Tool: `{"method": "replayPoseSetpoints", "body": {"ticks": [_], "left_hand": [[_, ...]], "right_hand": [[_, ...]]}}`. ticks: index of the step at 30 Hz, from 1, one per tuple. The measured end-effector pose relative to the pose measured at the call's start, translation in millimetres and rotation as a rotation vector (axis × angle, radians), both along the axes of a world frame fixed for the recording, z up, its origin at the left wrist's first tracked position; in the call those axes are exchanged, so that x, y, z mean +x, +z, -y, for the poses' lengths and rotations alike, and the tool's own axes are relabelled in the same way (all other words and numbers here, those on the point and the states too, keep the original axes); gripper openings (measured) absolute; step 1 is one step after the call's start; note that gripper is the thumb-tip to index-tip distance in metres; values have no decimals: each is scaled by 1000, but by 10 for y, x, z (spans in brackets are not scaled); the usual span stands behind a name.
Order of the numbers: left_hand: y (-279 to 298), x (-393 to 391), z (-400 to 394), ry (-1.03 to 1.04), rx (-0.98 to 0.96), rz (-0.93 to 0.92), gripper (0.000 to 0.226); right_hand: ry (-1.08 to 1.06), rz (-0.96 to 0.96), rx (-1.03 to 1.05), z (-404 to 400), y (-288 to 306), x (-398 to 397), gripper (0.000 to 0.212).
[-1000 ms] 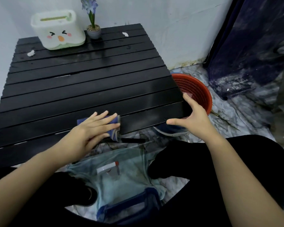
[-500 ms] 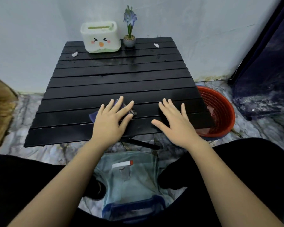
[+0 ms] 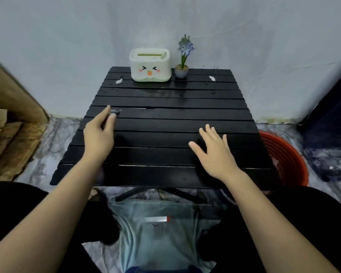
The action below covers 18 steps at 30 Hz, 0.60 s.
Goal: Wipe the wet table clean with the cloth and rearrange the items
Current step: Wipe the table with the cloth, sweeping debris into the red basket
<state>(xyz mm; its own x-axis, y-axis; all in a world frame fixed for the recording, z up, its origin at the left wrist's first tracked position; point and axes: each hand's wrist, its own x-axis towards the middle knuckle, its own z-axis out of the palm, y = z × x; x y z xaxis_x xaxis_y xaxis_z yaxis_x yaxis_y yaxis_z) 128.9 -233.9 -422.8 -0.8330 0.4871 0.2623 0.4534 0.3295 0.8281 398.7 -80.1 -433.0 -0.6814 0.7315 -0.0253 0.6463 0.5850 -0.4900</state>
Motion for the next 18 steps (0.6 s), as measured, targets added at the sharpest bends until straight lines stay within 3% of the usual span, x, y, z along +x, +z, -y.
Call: {"method": "replayPoseSetpoints", "body": {"ticks": [2,5,7,10,12,16,18], "left_hand": [[37,-290,-223,-49,-23,-64,55],[-178,-648,-508,-60,-545,-261,65],[-366,-653,-628,-73,-753,-302,61],[-465,-439,-862,-149,-628,-390,46],[-461,-258,-1069,-314,-514,-388,40],[-380,-76,-1472,-678,-303,-105,39],[-294,-217,-1617,-660,-185,19,37]], "right_hand": [[19,0,2,-135,8,-204,70],[39,11,-3,-382,-8,-507,69],[48,11,0,-572,-15,-691,67],[44,8,37,-922,-8,-981,63],[18,-9,61,-1177,19,-1197,59],[-59,-84,102,-1686,101,-1624,51],[-64,-80,81,-1927,131,-1825,50]]}}
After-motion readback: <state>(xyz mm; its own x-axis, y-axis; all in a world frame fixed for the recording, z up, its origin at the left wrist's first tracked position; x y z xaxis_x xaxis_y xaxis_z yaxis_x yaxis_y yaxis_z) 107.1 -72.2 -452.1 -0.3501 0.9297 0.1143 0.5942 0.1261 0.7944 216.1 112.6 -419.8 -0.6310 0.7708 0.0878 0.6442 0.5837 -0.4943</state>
